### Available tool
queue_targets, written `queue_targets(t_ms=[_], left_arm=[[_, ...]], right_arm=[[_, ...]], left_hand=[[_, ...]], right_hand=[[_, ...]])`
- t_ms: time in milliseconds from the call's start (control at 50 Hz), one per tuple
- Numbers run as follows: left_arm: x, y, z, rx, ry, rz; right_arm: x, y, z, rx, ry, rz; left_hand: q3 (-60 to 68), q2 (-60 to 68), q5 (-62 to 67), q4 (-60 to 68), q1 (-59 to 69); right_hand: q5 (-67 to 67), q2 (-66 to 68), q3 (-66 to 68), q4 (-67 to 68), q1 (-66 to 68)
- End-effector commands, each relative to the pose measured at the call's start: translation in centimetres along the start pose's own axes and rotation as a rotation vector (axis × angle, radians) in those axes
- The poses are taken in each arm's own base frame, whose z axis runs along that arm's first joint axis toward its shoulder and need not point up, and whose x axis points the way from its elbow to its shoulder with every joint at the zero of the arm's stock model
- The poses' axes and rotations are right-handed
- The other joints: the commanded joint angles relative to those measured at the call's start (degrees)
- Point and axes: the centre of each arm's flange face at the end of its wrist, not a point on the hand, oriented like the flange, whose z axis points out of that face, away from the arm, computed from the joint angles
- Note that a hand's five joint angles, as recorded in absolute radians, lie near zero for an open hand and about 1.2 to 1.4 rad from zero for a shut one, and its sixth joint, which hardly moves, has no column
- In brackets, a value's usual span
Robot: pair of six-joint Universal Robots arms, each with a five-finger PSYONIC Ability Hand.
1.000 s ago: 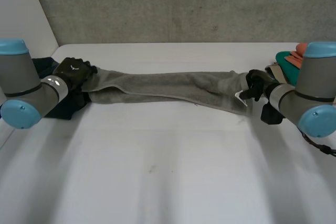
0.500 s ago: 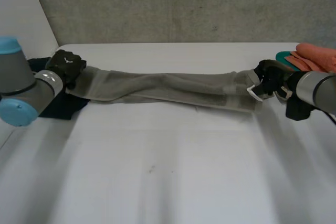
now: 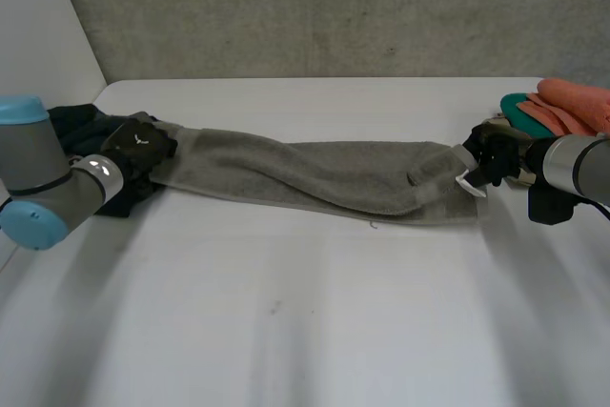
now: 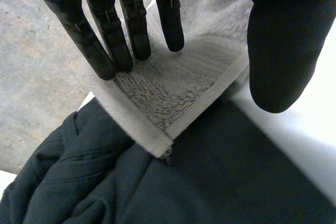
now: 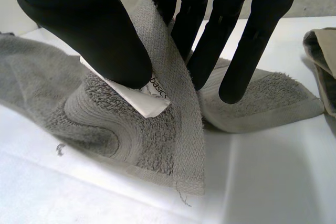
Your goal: Fold the laundry.
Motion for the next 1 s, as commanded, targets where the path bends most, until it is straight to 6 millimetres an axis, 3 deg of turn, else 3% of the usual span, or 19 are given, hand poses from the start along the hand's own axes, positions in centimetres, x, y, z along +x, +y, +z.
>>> queue_targets(t_ms=[20,140,180,240,260,360,480,600,660,740,780,860,880,940,960,1000], left_arm=[[0.0,0.2,1.7,0.003,-0.027,0.079],[-0.1,0.2,2.3,0.011,-0.044,0.116],[-0.1,0.1,2.6,0.018,-0.055,0.126],[-0.2,0.0,2.5,0.018,-0.057,0.122],[-0.2,0.0,2.5,0.018,-0.057,0.12],[-0.6,-0.9,1.0,0.002,-0.043,0.109],[-1.4,-2.7,-3.3,-0.024,-0.006,0.053],[1.0,-2.6,-7.2,-0.141,0.113,0.008],[1.8,-1.9,-7.8,-0.204,0.16,0.022],[1.0,-2.4,-6.9,-0.202,0.132,0.068],[0.2,-3.6,-6.2,-0.162,0.095,0.084],[-3.6,-9.4,-4.6,0.045,-0.082,0.065],[-5.5,-12.4,-4.5,0.158,-0.168,0.032],[-9.1,-17.2,-4.9,0.36,-0.322,-0.033],[-11.3,-20.1,-5.7,0.496,-0.416,-0.079],[-13.1,-22.5,-6.6,0.623,-0.498,-0.13]], right_arm=[[0.3,0.0,0.6,0.007,-0.001,0.008],[0.2,0.3,0.8,-0.003,-0.008,0.008],[0.1,0.5,1.0,-0.007,-0.011,0.003],[0.2,0.7,1.0,-0.015,-0.005,-0.006],[0.2,0.8,1.0,-0.018,-0.005,-0.008],[0.5,0.1,0.6,-0.011,0.002,-0.061],[0.1,0.2,-2.0,-0.157,0.0,-0.3],[-0.7,2.1,-5.0,-0.416,-0.08,-0.603],[-0.7,2.7,-5.4,-0.482,-0.081,-0.621],[-0.9,2.4,-4.1,-0.425,-0.06,-0.619],[-1.2,1.7,-3.4,-0.367,-0.045,-0.619],[-1.5,-2.3,-1.4,-0.098,0.038,-0.575],[-1.5,-4.7,-0.8,0.05,0.08,-0.543],[-1.5,-8.9,-0.6,0.299,0.144,-0.477],[-1.4,-11.3,-0.8,0.456,0.172,-0.425],[-1.1,-13.7,-1.3,0.61,0.197,-0.375]], left_hand=[[3.5,3.8,4.5,4.1,5.0],[12.4,12.7,13.4,13.0,13.9],[21.8,22.1,22.8,22.4,23.3],[47.8,48.1,48.8,48.4,49.3],[49.7,50.0,50.8,50.3,51.2],[49.7,50.0,50.8,50.4,51.2],[49.7,50.0,50.8,50.4,51.2],[49.7,50.0,50.8,50.4,51.2],[49.7,50.0,50.8,50.4,51.2],[49.7,50.0,50.8,50.4,51.2],[49.7,50.0,50.8,50.4,51.2],[49.7,50.0,50.8,50.4,51.2],[49.7,50.0,50.8,50.4,51.2],[49.7,50.0,50.8,50.4,51.2],[49.7,50.0,50.8,50.4,51.2],[49.7,50.0,50.8,50.4,51.2]], right_hand=[[12.3,12.7,12.1,11.7,15.5],[12.3,12.7,12.1,11.7,15.5],[12.3,12.7,12.1,11.7,15.5],[12.3,12.7,12.1,11.7,15.5],[12.3,12.7,12.1,11.7,15.5],[12.3,12.7,12.1,11.7,15.5],[12.3,12.7,12.1,11.7,15.5],[12.3,12.7,12.1,11.7,15.5],[12.3,12.7,12.1,11.7,15.5],[12.3,12.7,12.1,11.7,15.5],[12.3,12.7,12.1,11.7,15.5],[12.3,12.7,12.1,11.7,15.5],[12.3,12.7,12.1,11.7,15.5],[12.3,12.7,12.1,11.7,15.5],[12.3,12.7,12.1,11.7,15.5],[12.3,12.7,12.1,11.7,15.5]])
